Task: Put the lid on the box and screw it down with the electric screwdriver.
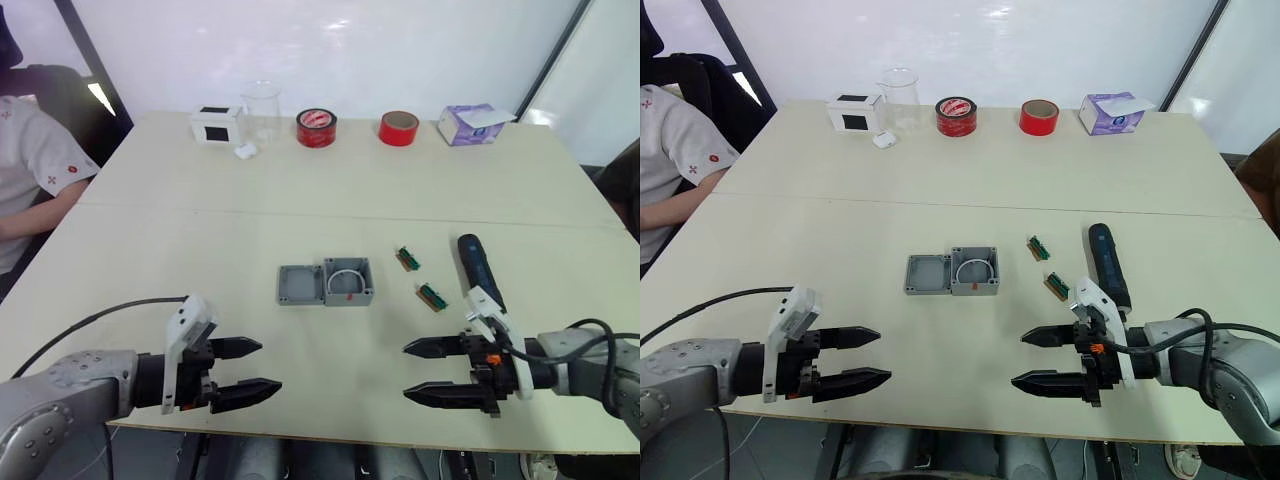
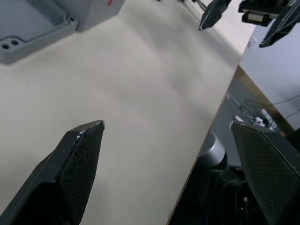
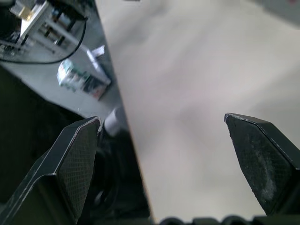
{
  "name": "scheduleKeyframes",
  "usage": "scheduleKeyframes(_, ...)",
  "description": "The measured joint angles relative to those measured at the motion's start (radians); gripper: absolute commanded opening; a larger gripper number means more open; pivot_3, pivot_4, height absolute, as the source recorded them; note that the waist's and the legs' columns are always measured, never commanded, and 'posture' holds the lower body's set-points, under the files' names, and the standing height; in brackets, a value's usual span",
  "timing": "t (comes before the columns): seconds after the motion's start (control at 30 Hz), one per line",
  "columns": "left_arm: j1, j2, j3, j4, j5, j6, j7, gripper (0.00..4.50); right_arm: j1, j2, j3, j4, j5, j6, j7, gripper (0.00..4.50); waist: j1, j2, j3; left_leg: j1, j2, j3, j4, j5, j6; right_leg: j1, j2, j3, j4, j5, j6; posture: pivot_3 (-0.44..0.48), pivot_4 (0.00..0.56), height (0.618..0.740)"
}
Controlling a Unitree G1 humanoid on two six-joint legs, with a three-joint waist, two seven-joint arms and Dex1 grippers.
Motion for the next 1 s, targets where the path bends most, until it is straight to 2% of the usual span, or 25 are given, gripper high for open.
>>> scheduleKeyframes(0.17, -0.085, -0.004, -0.001, 0.056, 0.01, 0.03, 0.079, 4.41, -0.036, 0.055, -0.02, 0.014, 0.024, 0.007, -0.063, 4.5, 0.0, 0.0, 0.0, 0.0, 0.0, 0.0, 0.0, 0.0, 0.0, 0.0, 0.0, 0.0, 0.001, 0.0, 0.0, 0.0, 0.15, 0.74)
scheduleKeyframes(0.27, -0.145, 0.0, -0.001, 0.094, 0.003, 0.049, 0.086, 4.41, -0.062, 0.092, -0.047, 0.02, 0.06, 0.022, -0.117, 4.5, 0.0, 0.0, 0.0, 0.0, 0.0, 0.0, 0.0, 0.0, 0.0, 0.0, 0.0, 0.0, 0.001, 0.0, 0.0, 0.0, 0.15, 0.74)
scheduleKeyframes(0.33, -0.205, 0.037, -0.004, 0.127, 0.0, 0.072, 0.073, 4.41, -0.067, 0.103, -0.063, 0.019, 0.084, 0.031, -0.145, 4.5, 0.001, 0.0, 0.0, 0.0, -0.001, 0.0, 0.0, 0.0, 0.0, 0.0, 0.0, 0.0, 0.001, 0.0, 0.0, 0.0, 0.15, 0.74)
scheduleKeyframes(0.5, -0.36, 0.196, -0.076, 0.187, 0.06, 0.095, -0.055, 4.41, -0.078, 0.12, -0.075, 0.01, 0.152, 0.065, -0.21, 4.5, -0.002, -0.001, 0.0, 0.0, -0.001, 0.001, 0.0, 0.0, 0.0, 0.0, 0.001, 0.0, 0.001, 0.0, 0.0, 0.0, 0.15, 0.74)
scheduleKeyframes(0.53, -0.419, 0.234, -0.131, 0.206, 0.102, 0.081, -0.111, 4.41, -0.09, 0.119, -0.079, 0.009, 0.171, 0.084, -0.227, 4.5, -0.002, -0.001, 0.0, 0.0, -0.001, 0.001, 0.0, 0.0, 0.0, -0.001, 0.001, 0.0, 0.002, 0.0, 0.0, 0.0, 0.15, 0.74)
scheduleKeyframes(0.6, -0.662, 0.253, -0.291, 0.289, 0.254, -0.003, -0.238, 4.41, -0.15, 0.089, -0.072, -0.001, 0.19, 0.109, -0.246, 4.5, 0.005, -0.001, 0.0, 0.0, -0.003, 0.002, 0.0, 0.002, -0.003, 0.0, 0.001, 0.0, 0.002, 0.0, 0.0, 0.0, 0.15, 0.74)
scheduleKeyframes(0.7, -0.986, 0.152, -0.483, 0.448, 0.446, -0.12, -0.402, 4.41, -0.222, 0.079, -0.013, -0.032, 0.133, 0.084, -0.26, 4.5, 0.013, -0.002, -0.001, 0.001, -0.003, 0.002, 0.0, 0.002, -0.002, 0.003, 0.002, -0.001, 0.0, 0.0, 0.0, 0.0, 0.15, 0.74)
scheduleKeyframes(0.73, -1.049, 0.118, -0.546, 0.483, 0.494, -0.15, -0.459, 4.41, -0.232, 0.079, 0.003, -0.029, 0.118, 0.082, -0.261, 4.5, 0.013, -0.002, -0.001, 0.0, -0.004, 0.003, 0.0, 0.002, -0.002, 0.003, 0.001, 0.0, 0.0, 0.0, 0.0, 0.0, 0.15, 0.74)
scheduleKeyframes(0.77, -1.087, 0.091, -0.597, 0.509, 0.53, -0.17, -0.498, 4.41, -0.243, 0.078, 0.018, -0.023, 0.11, 0.081, -0.261, 4.5, 0.014, -0.002, -0.001, 0.0, -0.004, 0.003, 0.0, 0.001, -0.001, 0.002, 0.001, 0.0, 0.0, 0.0, 0.0, 0.0, 0.15, 0.74)
scheduleKeyframes(0.87, -1.248, -0.025, -0.848, 0.639, 0.726, -0.196, -0.627, 4.41, -0.268, 0.067, 0.04, -0.012, 0.072, 0.073, -0.253, 4.5, 0.015, -0.003, -0.001, -0.005, -0.004, 0.003, 0.001, 0.001, 0.0, -0.002, 0.001, 0.0, -0.001, 0.002, 0.004, 0.0, 0.15, 0.74)
scheduleKeyframes(0.93, -1.321, -0.136, -0.922, 0.729, 0.776, -0.183, -0.688, 4.41, -0.262, 0.066, 0.043, -0.014, 0.06, 0.068, -0.258, 4.5, 0.018, -0.004, 0.0, -0.006, -0.004, 0.002, 0.002, 0.0, 0.001, -0.004, 0.002, 0.0, 0.0, 0.003, 0.005, 0.0, 0.15, 0.74)
scheduleKeyframes(1.0, -1.381, -0.239, -0.948, 0.814, 0.813, -0.178, -0.708, 4.41, -0.231, 0.064, 0.035, -0.03, 0.057, 0.068, -0.268, 4.5, 0.024, -0.004, 0.0, -0.007, -0.004, 0.002, 0.002, -0.001, 0.003, -0.004, 0.001, 0.0, 0.0, 0.003, 0.005, 0.0, 0.15, 0.74)
